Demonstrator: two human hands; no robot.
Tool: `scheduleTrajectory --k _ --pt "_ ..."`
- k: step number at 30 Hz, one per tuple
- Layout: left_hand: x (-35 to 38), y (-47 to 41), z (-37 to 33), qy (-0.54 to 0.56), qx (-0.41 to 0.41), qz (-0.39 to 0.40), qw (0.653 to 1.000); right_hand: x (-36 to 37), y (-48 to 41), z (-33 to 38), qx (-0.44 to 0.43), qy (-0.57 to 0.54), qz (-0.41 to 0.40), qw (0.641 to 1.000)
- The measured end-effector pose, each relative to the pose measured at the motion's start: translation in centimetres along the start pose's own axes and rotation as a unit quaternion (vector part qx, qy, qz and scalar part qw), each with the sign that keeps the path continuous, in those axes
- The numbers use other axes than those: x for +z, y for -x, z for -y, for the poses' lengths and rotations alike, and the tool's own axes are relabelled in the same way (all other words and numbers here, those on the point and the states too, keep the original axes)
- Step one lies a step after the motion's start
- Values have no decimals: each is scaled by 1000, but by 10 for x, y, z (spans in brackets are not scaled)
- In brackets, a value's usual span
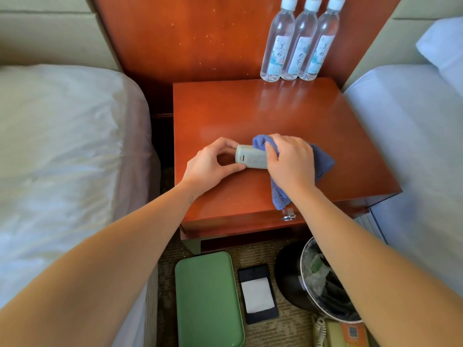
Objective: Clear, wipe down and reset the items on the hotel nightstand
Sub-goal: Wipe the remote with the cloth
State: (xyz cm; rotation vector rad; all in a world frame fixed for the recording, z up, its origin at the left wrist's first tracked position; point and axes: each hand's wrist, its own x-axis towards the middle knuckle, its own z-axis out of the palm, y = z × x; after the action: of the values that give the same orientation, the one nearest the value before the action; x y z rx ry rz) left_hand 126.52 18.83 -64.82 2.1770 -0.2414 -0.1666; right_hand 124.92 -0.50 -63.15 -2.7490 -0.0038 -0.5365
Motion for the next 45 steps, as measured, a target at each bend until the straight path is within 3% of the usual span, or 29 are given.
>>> scheduleTrajectory --k 9,14,17,20,22,24,30,39,45 --pt "1 4 0 -10 19 -12 1000 9 17 8 54 -43 -48 996" --pt "0 1 6 5 34 -27 999 28 37 46 -39 -20 -12 999" --pt "-1 -1 10 19 45 -28 998 20 32 25 -86 -17 11 996" --pt "-1 -1 12 23 51 -18 998 3 24 -12 -1 -56 -3 998" --pt "-1 0 11 11 64 -16 998 -8 22 -22 109 -152 28 982" --pt "-1 2 7 -20 77 -13 997 -10 21 -25 164 -211 79 960" --pt "-1 6 0 -77 113 22 990 -14 28 -29 167 -214 114 956" --pt "2 2 5 -75 135 9 988 -5 46 -11 195 -115 -8 974" --pt "3 1 7 -72 121 18 990 -12 49 -20 234 -239 -14 942"
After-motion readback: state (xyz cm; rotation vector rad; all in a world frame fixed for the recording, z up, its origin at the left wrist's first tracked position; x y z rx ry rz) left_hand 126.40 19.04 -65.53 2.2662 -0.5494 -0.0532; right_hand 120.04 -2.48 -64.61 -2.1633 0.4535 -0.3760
